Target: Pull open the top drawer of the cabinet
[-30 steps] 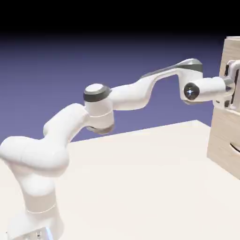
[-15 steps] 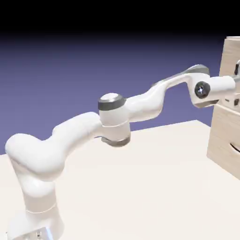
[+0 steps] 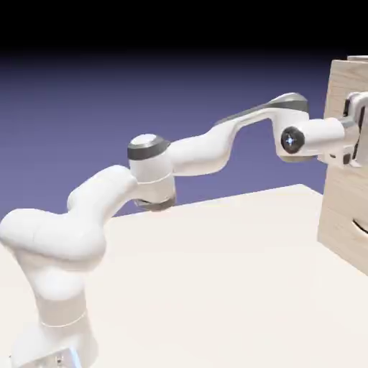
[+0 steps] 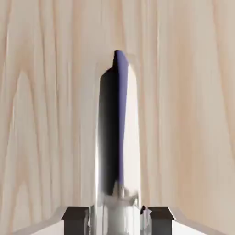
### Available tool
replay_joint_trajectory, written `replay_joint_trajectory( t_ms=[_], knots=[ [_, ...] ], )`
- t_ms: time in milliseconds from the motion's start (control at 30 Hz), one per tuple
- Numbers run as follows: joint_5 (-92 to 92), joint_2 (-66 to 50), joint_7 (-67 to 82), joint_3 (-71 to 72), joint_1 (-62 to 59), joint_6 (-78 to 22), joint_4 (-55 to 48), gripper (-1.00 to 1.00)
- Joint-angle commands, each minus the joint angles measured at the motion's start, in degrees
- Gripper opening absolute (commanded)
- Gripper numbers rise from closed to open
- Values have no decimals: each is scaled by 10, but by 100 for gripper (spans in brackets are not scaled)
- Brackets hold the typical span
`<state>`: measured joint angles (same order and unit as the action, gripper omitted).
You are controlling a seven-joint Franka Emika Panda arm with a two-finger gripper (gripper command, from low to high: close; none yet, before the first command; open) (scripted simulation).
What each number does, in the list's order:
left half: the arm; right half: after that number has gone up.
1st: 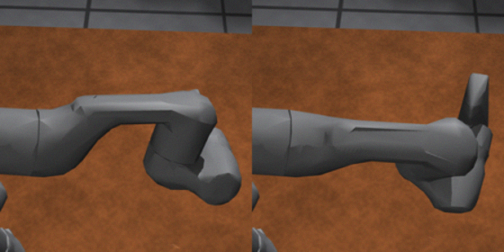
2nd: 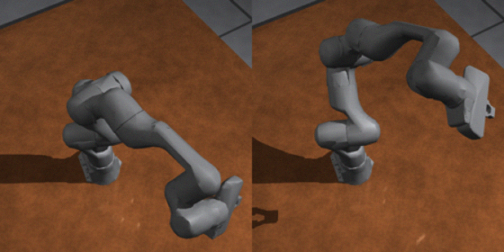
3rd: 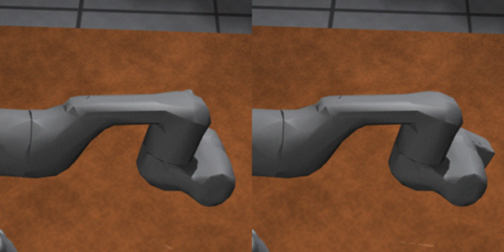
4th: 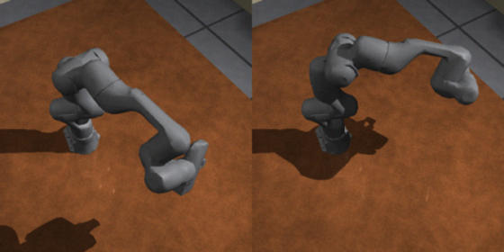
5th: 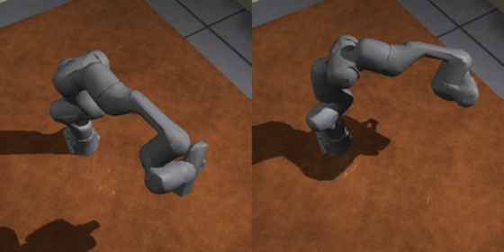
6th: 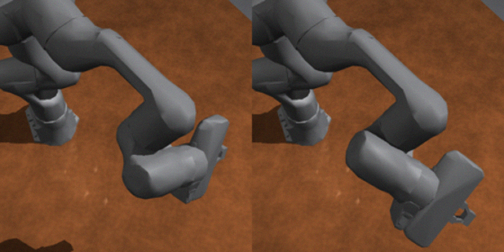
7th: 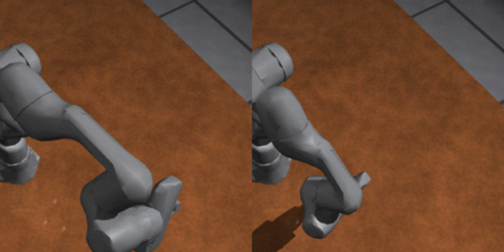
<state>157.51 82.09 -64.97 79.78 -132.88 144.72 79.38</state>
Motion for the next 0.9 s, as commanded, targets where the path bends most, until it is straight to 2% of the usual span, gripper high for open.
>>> replay_joint_trajectory(
  t_ms=[0, 767, 800, 867],
  knots=[
    [0, 0, 4, -2, 12, -8, 21, -100],
    [-22, 4, 81, -82, 313, -182, 491, -100],
    [-22, 4, 81, -82, 313, -182, 491, 100],
    [-26, 6, 83, -89, 328, -188, 512, 100]
  ],
)
